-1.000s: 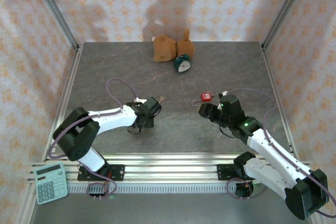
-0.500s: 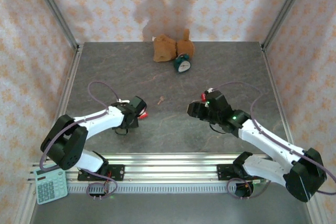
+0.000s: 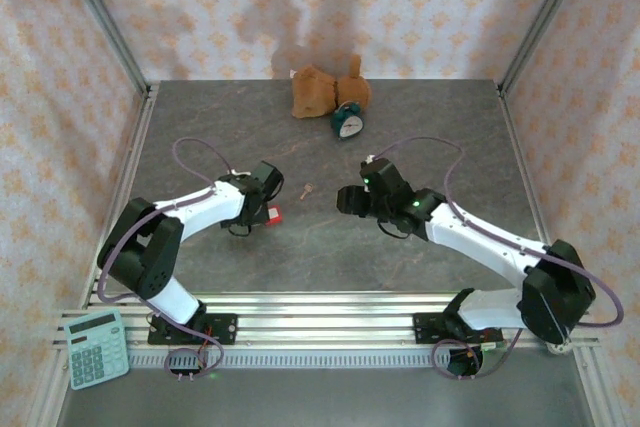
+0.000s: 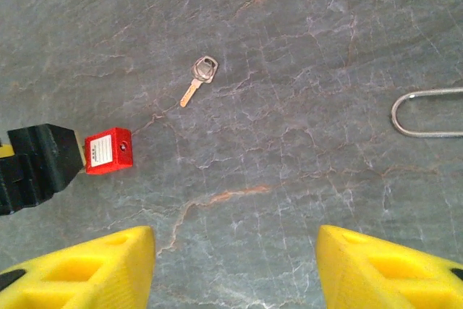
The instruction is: Unlock with the key
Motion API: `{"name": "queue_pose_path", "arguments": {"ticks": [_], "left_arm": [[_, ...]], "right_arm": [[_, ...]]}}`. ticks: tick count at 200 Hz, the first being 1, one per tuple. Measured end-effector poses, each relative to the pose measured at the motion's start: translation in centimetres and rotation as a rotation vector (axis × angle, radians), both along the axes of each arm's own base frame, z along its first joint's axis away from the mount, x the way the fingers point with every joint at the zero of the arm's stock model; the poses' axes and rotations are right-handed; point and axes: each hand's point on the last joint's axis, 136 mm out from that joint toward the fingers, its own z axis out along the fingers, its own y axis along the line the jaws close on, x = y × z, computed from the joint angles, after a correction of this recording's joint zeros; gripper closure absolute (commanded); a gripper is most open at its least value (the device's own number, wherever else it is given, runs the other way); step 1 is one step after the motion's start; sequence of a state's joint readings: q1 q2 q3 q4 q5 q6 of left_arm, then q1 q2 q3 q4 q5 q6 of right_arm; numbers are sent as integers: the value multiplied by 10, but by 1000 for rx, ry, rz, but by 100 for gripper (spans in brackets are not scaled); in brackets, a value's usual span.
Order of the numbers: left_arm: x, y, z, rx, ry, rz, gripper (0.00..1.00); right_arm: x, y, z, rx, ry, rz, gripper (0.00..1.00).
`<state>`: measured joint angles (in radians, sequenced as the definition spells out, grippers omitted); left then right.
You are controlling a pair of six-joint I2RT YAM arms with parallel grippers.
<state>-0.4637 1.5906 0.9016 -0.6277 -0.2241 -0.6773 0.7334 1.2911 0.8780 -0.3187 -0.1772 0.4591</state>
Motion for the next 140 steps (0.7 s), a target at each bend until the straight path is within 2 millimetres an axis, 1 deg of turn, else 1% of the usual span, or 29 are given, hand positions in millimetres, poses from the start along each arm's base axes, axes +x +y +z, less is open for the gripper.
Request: {"name": "queue_pose_path", "arguments": {"ticks": [17,34,46,51,57,67,76,82,90,97,107,119,127,140], "left_arm": [[9,-6,13,-19,-27,-8,27],[22,-12,40,-43,-81,-18,24],[34,-15,71,-73,-146,-19,21],[39,-15,84,-85,-176,-19,17],[44,-14,102,-100,-217,-17,14],[53,-11,133,-128,-291,-2,8],[59,-5,162,-147,-366,13,3],[62,1,178,-159,-410,29,1],[65,10,198,-172,-465,53,0],[67,18,210,-182,-506,78,0],[68,31,221,-192,-548,114,0],[70,45,224,-203,-581,156,1],[71,53,220,-215,-591,182,2],[71,60,201,-243,-573,223,6]], "right_arm": [[5,7,-5,-39,5,26,42],[12,17,-9,-86,4,55,47],[18,25,-11,-134,-5,75,49],[21,29,-13,-160,-14,86,49],[24,34,-13,-187,-28,97,50],[28,41,-15,-225,-49,113,53],[31,49,-18,-267,-67,138,57],[33,54,-19,-284,-75,146,60],[36,60,-22,-311,-82,161,64],[41,64,-24,-330,-88,166,67],[47,67,-29,-356,-89,167,72],[55,72,-36,-387,-89,172,76],[59,74,-40,-405,-87,179,76],[65,80,-48,-429,-83,193,77]]}}
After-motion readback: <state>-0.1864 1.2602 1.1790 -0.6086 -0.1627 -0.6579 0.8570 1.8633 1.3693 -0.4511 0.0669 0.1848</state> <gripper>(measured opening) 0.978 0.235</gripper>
